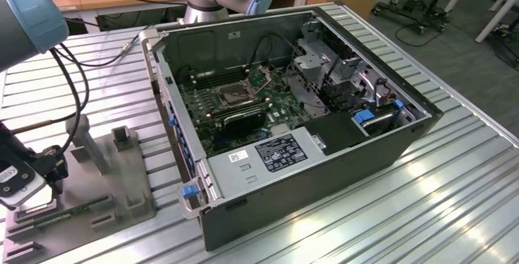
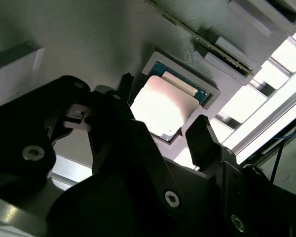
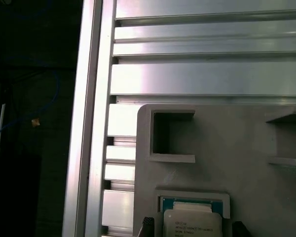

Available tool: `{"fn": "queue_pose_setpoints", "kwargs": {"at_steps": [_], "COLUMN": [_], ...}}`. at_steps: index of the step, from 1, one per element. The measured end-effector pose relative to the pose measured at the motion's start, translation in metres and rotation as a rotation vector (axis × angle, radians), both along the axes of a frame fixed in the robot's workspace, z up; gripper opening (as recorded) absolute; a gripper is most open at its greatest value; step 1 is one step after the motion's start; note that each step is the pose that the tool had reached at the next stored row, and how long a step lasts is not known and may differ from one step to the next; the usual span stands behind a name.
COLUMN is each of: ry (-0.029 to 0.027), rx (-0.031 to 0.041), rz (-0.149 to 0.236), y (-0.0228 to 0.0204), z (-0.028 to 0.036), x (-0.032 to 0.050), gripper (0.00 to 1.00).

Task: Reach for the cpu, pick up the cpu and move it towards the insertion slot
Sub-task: 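Pick up the cpu and move it towards the insertion slot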

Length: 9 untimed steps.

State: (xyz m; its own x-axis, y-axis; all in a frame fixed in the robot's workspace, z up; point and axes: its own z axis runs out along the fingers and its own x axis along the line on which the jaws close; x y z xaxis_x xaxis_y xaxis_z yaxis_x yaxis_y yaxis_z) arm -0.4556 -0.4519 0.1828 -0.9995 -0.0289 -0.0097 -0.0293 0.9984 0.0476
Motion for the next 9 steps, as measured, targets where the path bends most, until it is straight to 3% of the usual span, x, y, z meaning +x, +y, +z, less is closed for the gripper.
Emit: {"fn": "queue_pose_setpoints", "kwargs": {"at_steps": [1,2,9], "ry": [0.0000,0.0000,0.0001], "rx": [0.0000,0.0001,0.0000], "rz": [-0.002,-0.005,-0.027], "y": [0.0000,0.0000,0.0000], "z": [-0.0001,-0.0004,-0.0020], "x": [0.0000,0.0000,0.0000], "gripper": [0.73,0.66,0.66]}}
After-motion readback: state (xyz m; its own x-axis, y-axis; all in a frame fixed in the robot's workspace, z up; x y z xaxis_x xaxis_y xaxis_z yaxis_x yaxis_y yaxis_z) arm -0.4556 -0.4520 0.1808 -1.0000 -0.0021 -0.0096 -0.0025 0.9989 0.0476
